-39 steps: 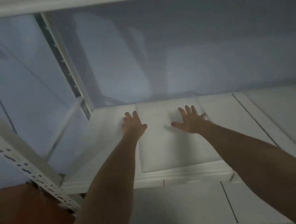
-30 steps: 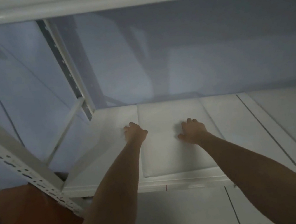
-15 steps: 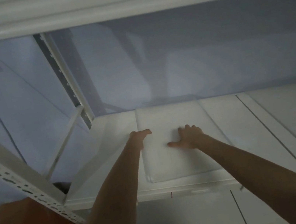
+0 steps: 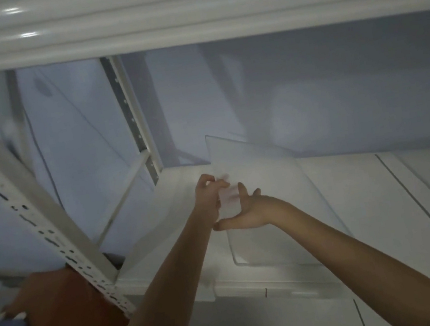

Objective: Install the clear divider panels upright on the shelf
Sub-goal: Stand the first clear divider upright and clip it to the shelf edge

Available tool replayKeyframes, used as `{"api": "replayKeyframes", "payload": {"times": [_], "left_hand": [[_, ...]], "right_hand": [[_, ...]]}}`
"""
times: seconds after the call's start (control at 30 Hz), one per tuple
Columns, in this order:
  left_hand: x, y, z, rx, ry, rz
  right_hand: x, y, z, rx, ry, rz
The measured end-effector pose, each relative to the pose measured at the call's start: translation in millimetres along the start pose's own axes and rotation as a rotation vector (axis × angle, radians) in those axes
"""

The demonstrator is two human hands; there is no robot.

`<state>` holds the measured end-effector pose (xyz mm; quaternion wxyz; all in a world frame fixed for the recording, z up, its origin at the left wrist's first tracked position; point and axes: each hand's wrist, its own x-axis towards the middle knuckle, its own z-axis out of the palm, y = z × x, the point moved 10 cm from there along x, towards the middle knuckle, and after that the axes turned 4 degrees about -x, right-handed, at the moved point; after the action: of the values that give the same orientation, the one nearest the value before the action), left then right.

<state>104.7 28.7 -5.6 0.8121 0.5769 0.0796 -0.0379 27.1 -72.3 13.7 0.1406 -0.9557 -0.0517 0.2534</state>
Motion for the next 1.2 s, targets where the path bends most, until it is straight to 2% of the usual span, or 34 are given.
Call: {"api": "replayKeyframes", "payload": {"times": [0.17,0.27,0.53,0.67,0.87,1.03,1.2], "left_hand": [[-7,16,-18,-0.079,-0.039,-0.002],[0,29,-28,-0.131,-0.009,0.025],[18,50,-21,-0.273,-0.009,0.013],[23,54,-13,-0.246,-0.136,-0.025],[13,63,-18,-0.138,-0.207,-0.09],[9,96,-28,-0.076,-0.218,0.006],[-1,154,-39,-0.133,-0.253,0.207]], "right_hand": [[-20,-6,5,0.017,-0.09,-0.125],[-44,-3,2,0.032,-0.142,-0.191],[-76,1,1,0.058,-0.204,-0.388],[-82,2,-1,0.053,-0.201,-0.432],[-84,-5,-4,0.049,-0.203,-0.473],[-88,-18,-16,0.092,-0.184,-0.491],[-82,-36,-23,0.098,-0.118,-0.495]]}}
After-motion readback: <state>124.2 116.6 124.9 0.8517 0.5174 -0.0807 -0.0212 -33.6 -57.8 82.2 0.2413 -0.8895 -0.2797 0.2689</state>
